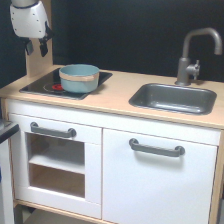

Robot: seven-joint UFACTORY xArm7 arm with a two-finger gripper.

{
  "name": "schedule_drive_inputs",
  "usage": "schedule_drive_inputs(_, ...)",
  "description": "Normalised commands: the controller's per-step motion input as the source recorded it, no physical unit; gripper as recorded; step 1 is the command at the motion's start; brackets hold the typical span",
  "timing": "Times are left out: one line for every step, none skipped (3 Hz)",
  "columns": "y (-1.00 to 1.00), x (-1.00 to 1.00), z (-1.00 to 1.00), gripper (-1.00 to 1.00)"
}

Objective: Place the pot in the sink

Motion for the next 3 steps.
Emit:
schedule_drive_inputs(-0.62, 1.00, -0.68, 1.00)
schedule_drive_inputs(-0.67, 1.00, -0.48, 1.00)
schedule_drive_inputs(0.32, 0.55, -1.00, -1.00)
